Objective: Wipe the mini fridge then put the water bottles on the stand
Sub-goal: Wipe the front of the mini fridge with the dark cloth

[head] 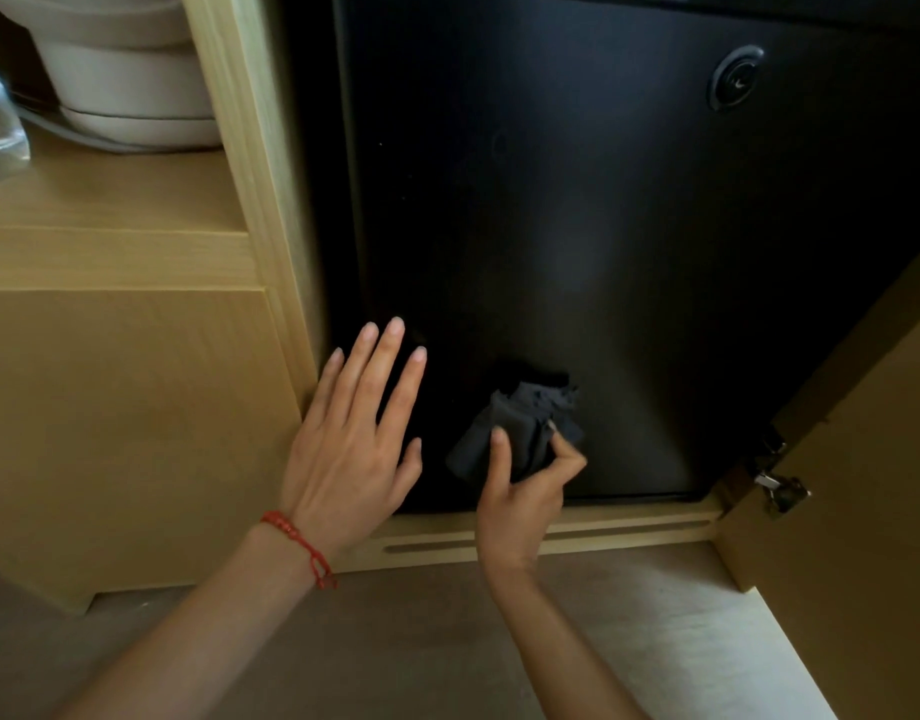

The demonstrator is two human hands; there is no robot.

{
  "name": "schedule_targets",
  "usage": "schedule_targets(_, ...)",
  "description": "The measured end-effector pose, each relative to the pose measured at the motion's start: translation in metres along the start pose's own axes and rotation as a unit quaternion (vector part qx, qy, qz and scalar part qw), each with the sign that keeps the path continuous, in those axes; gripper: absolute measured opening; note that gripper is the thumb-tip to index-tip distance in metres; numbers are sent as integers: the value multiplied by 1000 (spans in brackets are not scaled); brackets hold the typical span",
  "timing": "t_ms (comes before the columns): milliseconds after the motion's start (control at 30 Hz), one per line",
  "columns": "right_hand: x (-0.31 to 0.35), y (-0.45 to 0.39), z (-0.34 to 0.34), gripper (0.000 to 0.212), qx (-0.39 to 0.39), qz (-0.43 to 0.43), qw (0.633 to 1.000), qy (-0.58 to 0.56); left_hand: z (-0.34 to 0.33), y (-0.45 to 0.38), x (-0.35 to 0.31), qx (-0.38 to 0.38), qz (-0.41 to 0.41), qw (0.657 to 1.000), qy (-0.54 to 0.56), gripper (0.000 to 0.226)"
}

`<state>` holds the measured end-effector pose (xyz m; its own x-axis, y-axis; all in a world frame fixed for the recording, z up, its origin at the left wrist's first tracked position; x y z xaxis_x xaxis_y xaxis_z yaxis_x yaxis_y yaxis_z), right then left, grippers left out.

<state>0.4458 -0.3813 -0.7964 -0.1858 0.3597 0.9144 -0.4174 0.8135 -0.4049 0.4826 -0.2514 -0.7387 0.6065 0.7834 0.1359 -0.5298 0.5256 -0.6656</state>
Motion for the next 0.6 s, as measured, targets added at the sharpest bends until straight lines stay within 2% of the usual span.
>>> schedule_targets(133,-17,14,3,38,18,-59,998,8,-7,14,-3,30,-4,1000,6,66)
schedule_targets(400,-10,10,24,36,61,-88,994,-21,-15,42,-20,92,-11,995,44,66)
schedule_targets(600,-21,5,59,33,150,-148,978,6,-14,58,-34,127,8,988,88,67)
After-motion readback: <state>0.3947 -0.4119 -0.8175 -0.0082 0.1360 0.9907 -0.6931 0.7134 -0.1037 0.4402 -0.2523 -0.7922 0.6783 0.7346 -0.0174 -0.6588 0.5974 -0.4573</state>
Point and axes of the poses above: each hand's wrist, its own y-axis away from the middle knuckle, its own z-axis out of the back of the hand, x = y × z, the point moved 1 cm from there along -y, towards the middle knuckle, and after that the axes turned 3 degrees about -x, right-handed, at the moved point
